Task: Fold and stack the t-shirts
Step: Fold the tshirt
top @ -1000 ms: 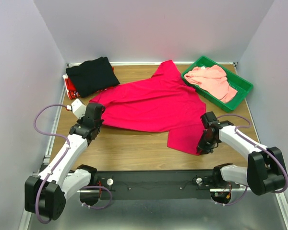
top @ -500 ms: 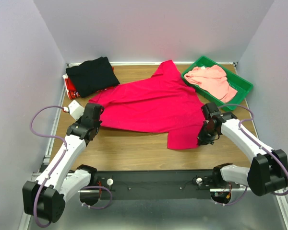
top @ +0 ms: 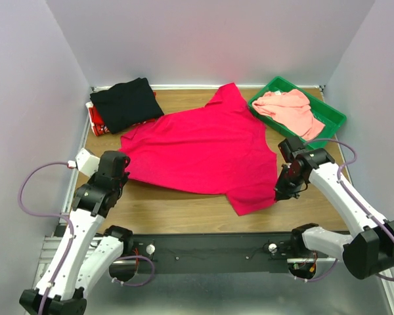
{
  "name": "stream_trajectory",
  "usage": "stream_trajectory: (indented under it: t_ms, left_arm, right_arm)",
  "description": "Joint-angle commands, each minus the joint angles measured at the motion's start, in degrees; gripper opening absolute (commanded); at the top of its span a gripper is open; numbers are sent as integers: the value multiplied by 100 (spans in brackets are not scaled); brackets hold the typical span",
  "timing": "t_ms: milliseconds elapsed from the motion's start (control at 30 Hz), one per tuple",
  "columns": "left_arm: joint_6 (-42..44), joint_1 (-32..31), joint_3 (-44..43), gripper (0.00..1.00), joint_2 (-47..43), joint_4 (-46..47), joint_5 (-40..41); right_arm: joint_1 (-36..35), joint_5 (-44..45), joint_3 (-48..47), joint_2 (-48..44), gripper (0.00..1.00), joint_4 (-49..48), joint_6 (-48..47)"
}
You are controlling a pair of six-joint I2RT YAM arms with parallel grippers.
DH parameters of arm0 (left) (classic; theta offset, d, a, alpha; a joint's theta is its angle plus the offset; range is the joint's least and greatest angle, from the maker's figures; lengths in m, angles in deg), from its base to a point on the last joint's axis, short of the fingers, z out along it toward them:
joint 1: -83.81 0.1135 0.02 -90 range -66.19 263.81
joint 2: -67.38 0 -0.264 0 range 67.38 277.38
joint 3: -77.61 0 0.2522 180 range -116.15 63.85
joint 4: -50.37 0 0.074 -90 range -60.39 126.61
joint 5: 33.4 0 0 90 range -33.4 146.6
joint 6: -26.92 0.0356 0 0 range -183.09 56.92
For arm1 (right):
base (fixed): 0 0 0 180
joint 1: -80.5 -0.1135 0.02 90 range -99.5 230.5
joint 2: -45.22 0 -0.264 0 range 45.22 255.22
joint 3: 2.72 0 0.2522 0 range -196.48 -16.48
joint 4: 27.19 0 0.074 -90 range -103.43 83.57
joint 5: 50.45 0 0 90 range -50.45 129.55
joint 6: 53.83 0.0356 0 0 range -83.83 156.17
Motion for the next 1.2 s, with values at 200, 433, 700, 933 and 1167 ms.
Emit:
stream_trajectory:
  t_ms: [200, 433, 700, 933, 1167]
  left_arm:
    - [-319, 34, -258, 0, -634, -980, -169]
    - [294, 34, -74, 0, -565, -384, -380]
    - [1164, 52, 330, 0, 374, 854, -608]
    - [1719, 227, -29, 0, 1588, 1375, -504]
    - [1738, 482, -153, 0, 2187, 1911, -547]
  right_arm:
    - [-26, 226, -470, -419, 0, 892, 32]
    - [-35, 305, -848, 98, 1, -203, 76]
    - [-26, 814, -1884, 1635, 0, -1023, -336]
    - [-35, 1086, -3141, 2971, 0, -1340, -768]
    - [-34, 1377, -4082, 3781, 0, -1410, -1057]
